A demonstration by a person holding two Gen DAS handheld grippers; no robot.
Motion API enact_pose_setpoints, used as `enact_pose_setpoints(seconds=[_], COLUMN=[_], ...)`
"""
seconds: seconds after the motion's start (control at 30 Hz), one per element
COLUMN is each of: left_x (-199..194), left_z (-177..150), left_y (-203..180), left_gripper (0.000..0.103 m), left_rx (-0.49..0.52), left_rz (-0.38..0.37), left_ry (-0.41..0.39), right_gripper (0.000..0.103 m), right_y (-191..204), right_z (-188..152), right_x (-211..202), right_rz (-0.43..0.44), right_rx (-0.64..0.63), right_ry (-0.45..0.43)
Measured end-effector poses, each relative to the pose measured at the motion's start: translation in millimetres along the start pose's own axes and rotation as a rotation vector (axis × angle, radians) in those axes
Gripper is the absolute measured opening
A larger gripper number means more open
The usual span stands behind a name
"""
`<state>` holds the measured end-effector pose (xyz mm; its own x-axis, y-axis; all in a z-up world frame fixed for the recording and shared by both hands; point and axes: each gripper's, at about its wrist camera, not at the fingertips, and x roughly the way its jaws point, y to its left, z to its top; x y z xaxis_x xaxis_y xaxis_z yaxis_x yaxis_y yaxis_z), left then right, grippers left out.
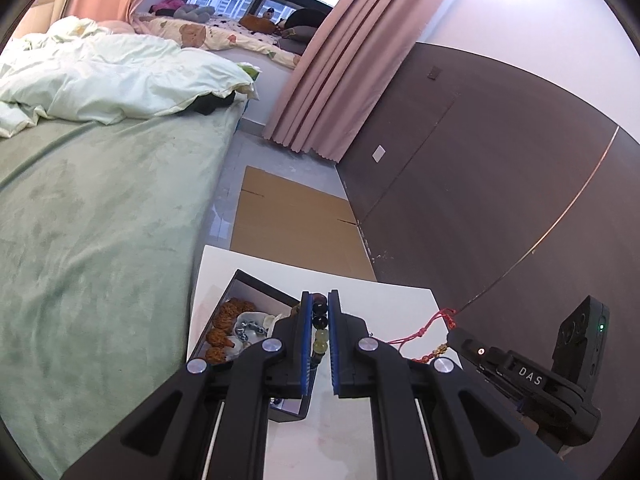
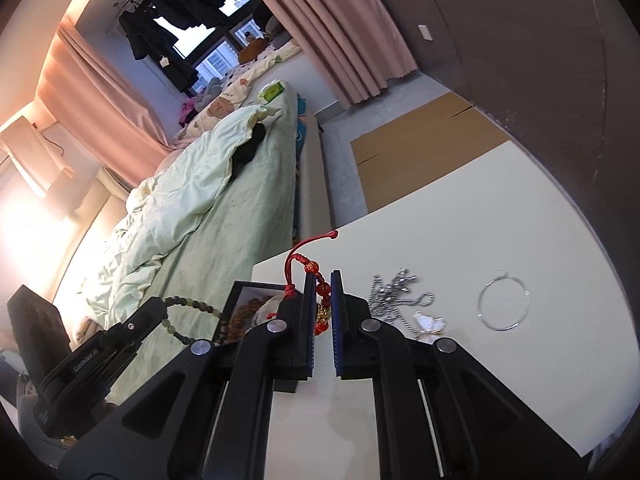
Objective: Organize jewelry
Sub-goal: 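Carry the bead strand and red bracelet into the black box and release both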
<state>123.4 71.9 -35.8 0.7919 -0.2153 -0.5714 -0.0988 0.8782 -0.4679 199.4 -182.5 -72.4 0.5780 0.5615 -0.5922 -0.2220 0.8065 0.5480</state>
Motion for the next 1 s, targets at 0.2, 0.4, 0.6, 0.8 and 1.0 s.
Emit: enact_pose_setpoints(seconds=[0.2,0.4,0.6,0.8,1.0], left_x=[11,9,11,7,7], left_z=[3,10,13,13,12], left_y=[14,31,36,33,33], left_gripper=[0.016,0.018,0.018,0.060,0.060], left_rx=[-0.079,-0.139,-0.149,-0.133,-0.120], left_rz=[-0.014,0.036,0.062,0.090,0.106], left_ry=[0.012,-0.003,0.003,-0.023,-0.008], right_gripper=[0.008,0.008,0.008,0.021,0.065], right_y=[9,21,39,52,36], right_z=[-4,-6,-8,-13,-12], right_x=[13,26,40,73,74], right_rz=[0.022,0.075,0.126,0.182,0.152], right_rx=[0.002,-0.003,-0.033,-0.033,0.048], right_ry=[0.022,0.049,0.064,0.155,0.153])
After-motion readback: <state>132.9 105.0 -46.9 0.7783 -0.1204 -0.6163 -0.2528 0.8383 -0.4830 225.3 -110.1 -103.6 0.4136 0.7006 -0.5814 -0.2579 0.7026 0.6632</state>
